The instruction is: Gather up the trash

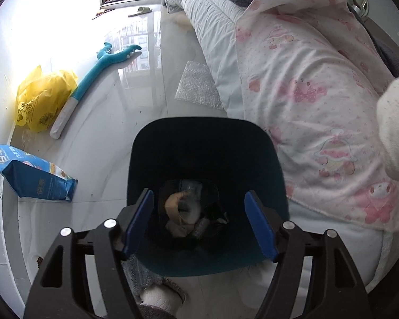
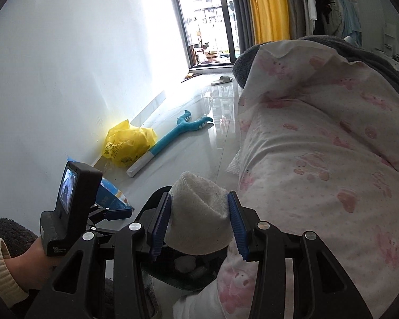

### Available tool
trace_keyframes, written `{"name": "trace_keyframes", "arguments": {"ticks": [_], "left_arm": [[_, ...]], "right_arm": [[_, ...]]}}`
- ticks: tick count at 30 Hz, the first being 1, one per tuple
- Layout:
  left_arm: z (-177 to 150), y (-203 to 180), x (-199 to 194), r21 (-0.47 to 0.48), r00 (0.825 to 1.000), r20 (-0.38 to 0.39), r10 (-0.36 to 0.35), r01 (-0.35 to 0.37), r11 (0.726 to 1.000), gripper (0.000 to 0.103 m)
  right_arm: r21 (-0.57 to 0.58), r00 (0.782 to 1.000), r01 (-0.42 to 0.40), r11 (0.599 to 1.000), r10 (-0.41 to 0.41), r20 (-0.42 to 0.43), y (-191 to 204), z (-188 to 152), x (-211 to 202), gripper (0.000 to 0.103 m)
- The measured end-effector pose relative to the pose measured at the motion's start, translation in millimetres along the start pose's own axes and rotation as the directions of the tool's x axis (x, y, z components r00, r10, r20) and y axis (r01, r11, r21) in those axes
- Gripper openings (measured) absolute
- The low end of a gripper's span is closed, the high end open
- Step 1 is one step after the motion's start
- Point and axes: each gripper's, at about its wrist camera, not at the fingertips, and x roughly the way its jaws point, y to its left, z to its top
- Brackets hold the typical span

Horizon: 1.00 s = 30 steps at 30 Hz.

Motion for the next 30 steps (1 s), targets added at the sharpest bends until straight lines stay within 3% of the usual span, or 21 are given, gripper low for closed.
{"name": "trace_keyframes", "arguments": {"ticks": [4, 8, 15, 18, 22, 28, 30], "left_arm": [[-4.9, 14.9, -8.9, -0.003, 1.000, 0.013, 0.015, -0.015, 1.000, 0.081], [-4.2, 29.8, -29.4, -0.019, 0.996, 0.088, 0.022, -0.020, 1.000, 0.084], [-9.2, 31.8, -62.4, 0.058, 0.977, 0.210, 0.044, -0.057, 0.997, 0.089], [-10.5, 35.8, -77.5, 0.058, 0.961, 0.272, 0.050, -0.069, 0.996, 0.094], [-8.8, 44.7, -92.7, 0.031, 0.946, 0.320, 0.044, -0.057, 0.998, 0.094], [-8.7, 44.0, -123.3, 0.038, 0.911, 0.410, 0.052, -0.074, 0.997, 0.094], [-7.3, 39.7, -133.5, 0.050, 0.898, 0.437, 0.047, -0.077, 0.996, 0.094]], "right_arm": [[-0.015, 0.999, -0.011, 1.000, 0.010, -0.046, 11.4, 0.4, 25.1, 0.044], [-0.010, 0.995, -0.014, 1.000, 0.013, -0.099, 19.5, -1.1, 51.1, 0.044], [-0.011, 0.978, -0.014, 1.000, 0.012, -0.209, 27.9, -7.5, 98.3, 0.044], [-0.004, 0.969, -0.002, 1.000, 0.001, -0.248, 30.5, -14.3, 114.3, 0.044], [-0.017, 0.958, 0.015, 1.000, -0.019, -0.286, 35.0, -18.0, 133.8, 0.044], [-0.034, 0.944, 0.057, 0.998, -0.065, -0.323, 35.2, -25.5, 148.9, 0.047], [-0.033, 0.941, 0.063, 0.997, -0.070, -0.332, 33.5, -26.7, 148.7, 0.058]]}}
